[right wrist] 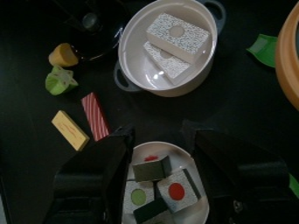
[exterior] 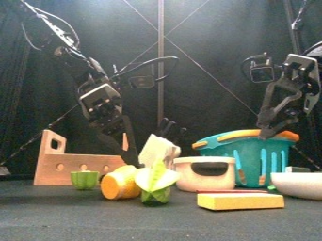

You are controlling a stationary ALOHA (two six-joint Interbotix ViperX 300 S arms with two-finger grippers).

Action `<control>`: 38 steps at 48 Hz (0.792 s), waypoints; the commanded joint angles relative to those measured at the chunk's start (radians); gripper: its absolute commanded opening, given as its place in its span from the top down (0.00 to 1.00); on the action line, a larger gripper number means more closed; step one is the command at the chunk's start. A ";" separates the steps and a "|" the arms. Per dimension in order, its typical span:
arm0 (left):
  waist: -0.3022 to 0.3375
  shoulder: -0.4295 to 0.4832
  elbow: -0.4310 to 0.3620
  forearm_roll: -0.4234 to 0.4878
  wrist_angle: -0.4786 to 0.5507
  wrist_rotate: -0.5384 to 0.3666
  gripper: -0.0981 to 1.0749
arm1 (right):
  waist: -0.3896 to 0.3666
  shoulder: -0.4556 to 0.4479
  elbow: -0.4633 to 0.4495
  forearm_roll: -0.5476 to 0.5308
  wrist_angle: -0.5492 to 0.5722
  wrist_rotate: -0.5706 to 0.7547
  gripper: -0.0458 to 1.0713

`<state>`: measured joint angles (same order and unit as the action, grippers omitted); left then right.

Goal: Place pot lid on pot

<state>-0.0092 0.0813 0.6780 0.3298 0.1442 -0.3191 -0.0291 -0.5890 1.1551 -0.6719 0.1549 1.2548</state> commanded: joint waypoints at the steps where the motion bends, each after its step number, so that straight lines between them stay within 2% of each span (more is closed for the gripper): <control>1: 0.003 -0.023 -0.012 0.000 -0.003 0.002 0.39 | -0.002 -0.005 -0.008 0.000 -0.005 0.000 0.21; 8: 0.003 -0.054 -0.020 0.002 0.015 0.003 0.39 | -0.002 -0.005 -0.008 0.000 -0.005 0.000 0.21; 15: 0.003 -0.115 -0.043 -0.003 0.086 0.000 0.39 | -0.002 -0.005 -0.008 0.000 -0.005 0.000 0.21; 22: 0.003 -0.144 -0.074 -0.012 0.094 0.002 0.39 | -0.002 -0.005 -0.008 0.002 -0.005 0.000 0.21; 38: 0.084 -0.071 -0.215 -0.014 0.104 0.005 0.39 | -0.002 -0.005 -0.006 0.002 -0.005 0.000 0.21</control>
<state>0.0430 -0.0092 0.5338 0.3160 0.2424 -0.3160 -0.0291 -0.5890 1.1551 -0.6719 0.1549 1.2548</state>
